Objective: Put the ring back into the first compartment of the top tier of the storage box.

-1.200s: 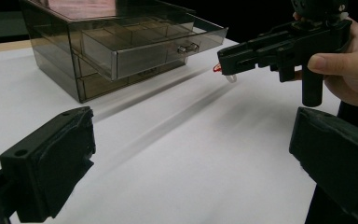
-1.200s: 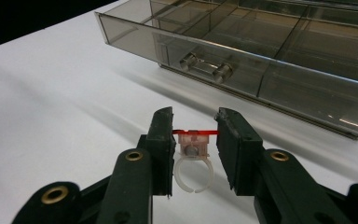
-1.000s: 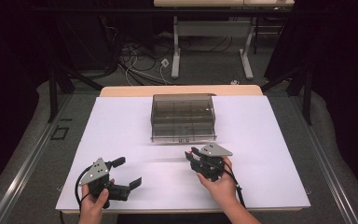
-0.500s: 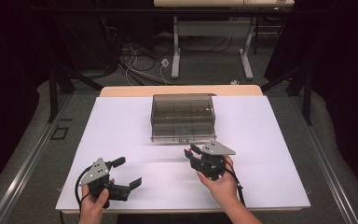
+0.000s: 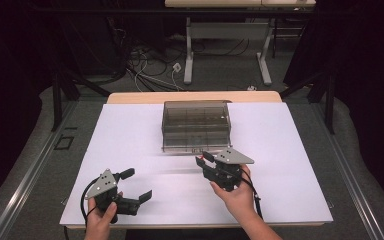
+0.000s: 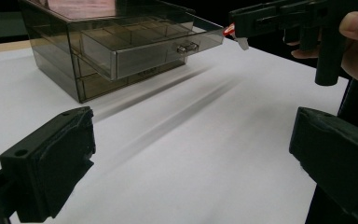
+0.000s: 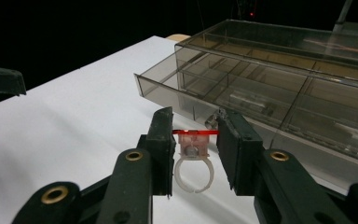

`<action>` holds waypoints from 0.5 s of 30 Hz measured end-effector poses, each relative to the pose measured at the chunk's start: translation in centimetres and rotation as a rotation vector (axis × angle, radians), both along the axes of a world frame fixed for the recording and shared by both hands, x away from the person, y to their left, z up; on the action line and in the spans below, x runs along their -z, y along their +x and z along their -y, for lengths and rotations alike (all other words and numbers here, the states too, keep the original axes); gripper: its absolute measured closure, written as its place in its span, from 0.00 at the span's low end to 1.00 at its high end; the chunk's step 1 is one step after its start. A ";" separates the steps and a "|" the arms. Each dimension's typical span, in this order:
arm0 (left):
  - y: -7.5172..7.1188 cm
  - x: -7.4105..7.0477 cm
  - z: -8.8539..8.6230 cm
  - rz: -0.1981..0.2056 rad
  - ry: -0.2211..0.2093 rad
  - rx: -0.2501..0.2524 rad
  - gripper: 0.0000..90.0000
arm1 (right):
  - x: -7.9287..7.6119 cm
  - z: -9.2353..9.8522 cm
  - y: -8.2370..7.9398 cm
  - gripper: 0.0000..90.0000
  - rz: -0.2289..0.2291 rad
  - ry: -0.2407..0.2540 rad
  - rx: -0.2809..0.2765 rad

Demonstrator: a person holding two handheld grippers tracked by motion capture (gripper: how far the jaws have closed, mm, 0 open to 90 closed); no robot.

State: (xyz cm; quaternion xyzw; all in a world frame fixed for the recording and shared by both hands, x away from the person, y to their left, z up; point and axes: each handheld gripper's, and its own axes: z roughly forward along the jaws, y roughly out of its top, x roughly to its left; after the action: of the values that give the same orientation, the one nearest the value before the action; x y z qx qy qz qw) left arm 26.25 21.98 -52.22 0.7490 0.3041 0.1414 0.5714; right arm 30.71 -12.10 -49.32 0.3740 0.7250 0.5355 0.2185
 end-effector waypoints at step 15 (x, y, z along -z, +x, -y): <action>-0.1 0.0 0.0 -0.001 0.000 0.000 0.00 | -1.6 -0.7 0.3 0.74 0.009 0.020 -0.023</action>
State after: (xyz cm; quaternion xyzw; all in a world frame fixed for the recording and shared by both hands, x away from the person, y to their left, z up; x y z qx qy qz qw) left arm 26.18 21.98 -52.20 0.7490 0.3046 0.1409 0.5713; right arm 31.00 -11.42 -47.73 0.3653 0.7229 0.5469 0.2119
